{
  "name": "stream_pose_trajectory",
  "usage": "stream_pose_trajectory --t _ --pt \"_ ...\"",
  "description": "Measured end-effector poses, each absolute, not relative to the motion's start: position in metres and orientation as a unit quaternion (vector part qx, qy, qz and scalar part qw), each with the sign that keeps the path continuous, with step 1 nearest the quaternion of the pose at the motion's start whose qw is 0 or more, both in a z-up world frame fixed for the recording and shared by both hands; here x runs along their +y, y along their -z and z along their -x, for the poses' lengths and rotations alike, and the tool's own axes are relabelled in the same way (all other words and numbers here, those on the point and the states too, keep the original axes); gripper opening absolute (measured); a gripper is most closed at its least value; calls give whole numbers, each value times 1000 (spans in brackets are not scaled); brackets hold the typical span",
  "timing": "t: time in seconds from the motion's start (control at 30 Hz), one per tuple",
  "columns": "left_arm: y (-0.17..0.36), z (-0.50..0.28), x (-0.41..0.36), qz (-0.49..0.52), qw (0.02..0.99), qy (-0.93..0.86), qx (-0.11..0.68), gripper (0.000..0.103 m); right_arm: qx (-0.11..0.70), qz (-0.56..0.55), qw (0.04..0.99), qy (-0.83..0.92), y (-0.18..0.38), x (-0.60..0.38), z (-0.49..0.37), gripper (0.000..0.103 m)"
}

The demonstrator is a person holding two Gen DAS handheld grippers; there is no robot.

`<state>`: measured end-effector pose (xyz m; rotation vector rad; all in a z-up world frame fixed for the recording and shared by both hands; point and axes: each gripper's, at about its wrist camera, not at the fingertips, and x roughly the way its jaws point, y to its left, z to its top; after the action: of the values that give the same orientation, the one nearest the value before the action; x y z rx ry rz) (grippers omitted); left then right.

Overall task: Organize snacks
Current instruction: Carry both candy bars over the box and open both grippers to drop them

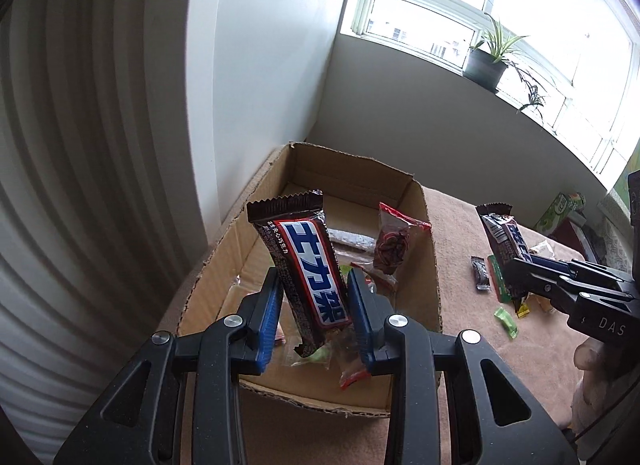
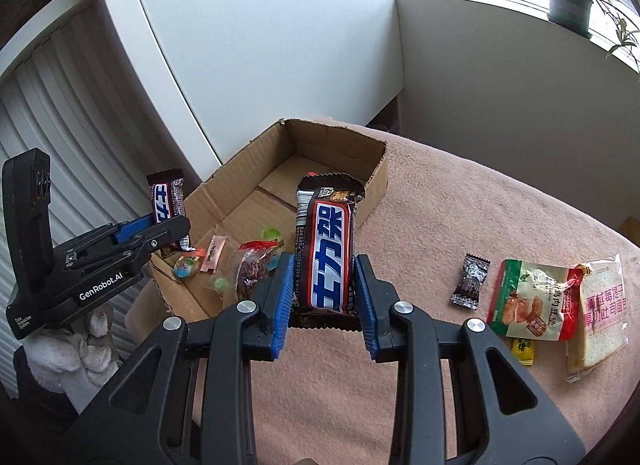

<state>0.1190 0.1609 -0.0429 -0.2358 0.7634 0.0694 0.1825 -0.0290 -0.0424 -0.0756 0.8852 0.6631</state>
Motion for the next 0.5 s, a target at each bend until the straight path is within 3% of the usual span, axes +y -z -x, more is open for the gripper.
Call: stream_pose_trajectory --t 0.5 --pt "42 -134 171 87 922 -55 374 31 439 55 828 -345 66 24 -180 31"
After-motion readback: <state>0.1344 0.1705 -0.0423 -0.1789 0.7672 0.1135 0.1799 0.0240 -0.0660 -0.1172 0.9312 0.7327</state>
